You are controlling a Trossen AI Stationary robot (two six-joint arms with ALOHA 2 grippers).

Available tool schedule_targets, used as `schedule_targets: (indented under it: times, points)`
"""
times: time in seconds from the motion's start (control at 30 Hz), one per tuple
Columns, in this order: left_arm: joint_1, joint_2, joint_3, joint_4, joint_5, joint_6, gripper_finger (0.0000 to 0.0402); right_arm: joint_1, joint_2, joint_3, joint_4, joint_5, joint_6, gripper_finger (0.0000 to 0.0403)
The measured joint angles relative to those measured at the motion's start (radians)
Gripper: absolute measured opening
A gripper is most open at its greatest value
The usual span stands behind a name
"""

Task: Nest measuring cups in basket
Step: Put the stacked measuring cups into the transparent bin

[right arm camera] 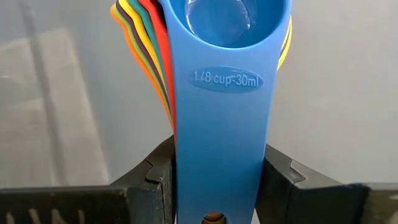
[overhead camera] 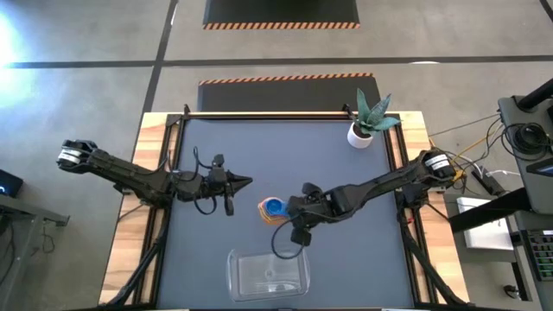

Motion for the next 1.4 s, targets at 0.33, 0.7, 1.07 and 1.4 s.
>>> schedule_targets:
  times: [0.33, 0.7, 1.07, 1.4]
  points:
    - [0.001, 0.000, 0.000, 0.002, -0.001, -0.002, 0.0000, 0.123, -0.008, 0.067, 0.028, 0.020, 0.069, 0.0134]
    - [0.010, 0.000, 0.000, 0.009, -0.001, -0.021, 0.0000, 0.237, 0.152, 0.296, 0.055, 0.052, 0.064, 0.0134]
    - [0.010, 0.000, 0.000, 0.005, 0.000, -0.051, 0.0000, 0.257, 0.383, 0.452, -0.011, -0.033, 0.076, 0.0134]
    - [0.008, 0.003, 0.000, -0.003, 0.036, -0.100, 0.0000, 0.259, 0.459, 0.466, -0.073, -0.019, 0.066, 0.0154]
